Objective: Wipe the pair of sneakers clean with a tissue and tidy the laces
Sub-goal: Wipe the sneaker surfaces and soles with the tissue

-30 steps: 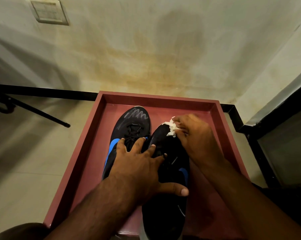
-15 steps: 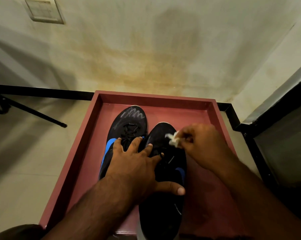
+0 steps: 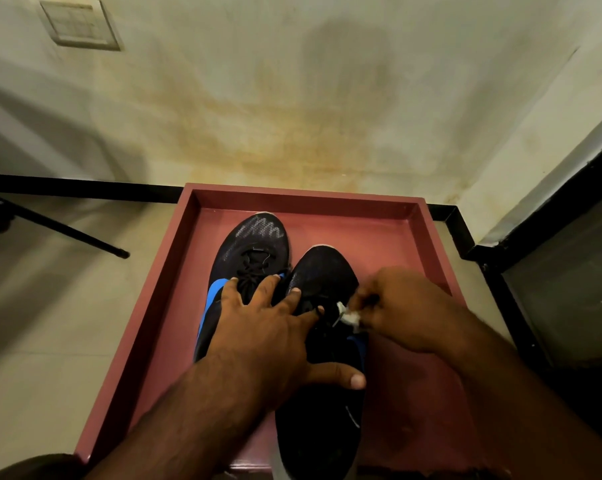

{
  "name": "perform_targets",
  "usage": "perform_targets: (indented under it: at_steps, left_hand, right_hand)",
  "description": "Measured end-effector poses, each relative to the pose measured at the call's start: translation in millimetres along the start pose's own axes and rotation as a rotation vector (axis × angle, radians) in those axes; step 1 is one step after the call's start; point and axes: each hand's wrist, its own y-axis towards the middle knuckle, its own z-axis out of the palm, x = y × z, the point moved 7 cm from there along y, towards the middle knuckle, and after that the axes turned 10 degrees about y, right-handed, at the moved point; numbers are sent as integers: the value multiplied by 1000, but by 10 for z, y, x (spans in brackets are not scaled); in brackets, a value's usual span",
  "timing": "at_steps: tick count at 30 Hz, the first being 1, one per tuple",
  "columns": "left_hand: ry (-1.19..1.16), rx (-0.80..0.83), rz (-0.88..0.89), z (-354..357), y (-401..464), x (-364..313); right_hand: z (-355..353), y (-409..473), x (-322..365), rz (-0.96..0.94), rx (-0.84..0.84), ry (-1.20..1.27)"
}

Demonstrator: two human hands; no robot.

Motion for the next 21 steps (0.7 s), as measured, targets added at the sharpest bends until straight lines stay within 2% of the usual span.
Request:
perform_targets:
  at_steps: [2,3,5,10,12,14,16,18,21]
  left_hand:
    - [3,9,-1,-11,-2,-4]
    - [4,10,-3,-14,0,-5]
    - [-3,-1,-10,-18,3,5]
    - [-7,-22,-16,-14,-8,8]
    - [-2,-12,-11,-21,-6,3]
    - [-9,0,-10,-44,-14,15]
    - [-26,-7,-25,-61,-46,42]
    - [10,-19,-51,-60,-92,59]
    - [115,-51,-89,-113,-162,-21]
  right_hand:
    - [-145,93,66,-69,-279,4]
    - [-154,139,121,-88,-339,-41]
    - [-46,242,168,-77,-300,-122]
    - [114,157,114,19,-29,-227]
    - [149,53,39,28,62,-194]
    - [107,-9,-24,33,42,-70]
    - [22,-10,-84,39,-74,18]
    - [-59,1,-120,15,-189,-6]
    - [-88,2,-157,3,-215,-23]
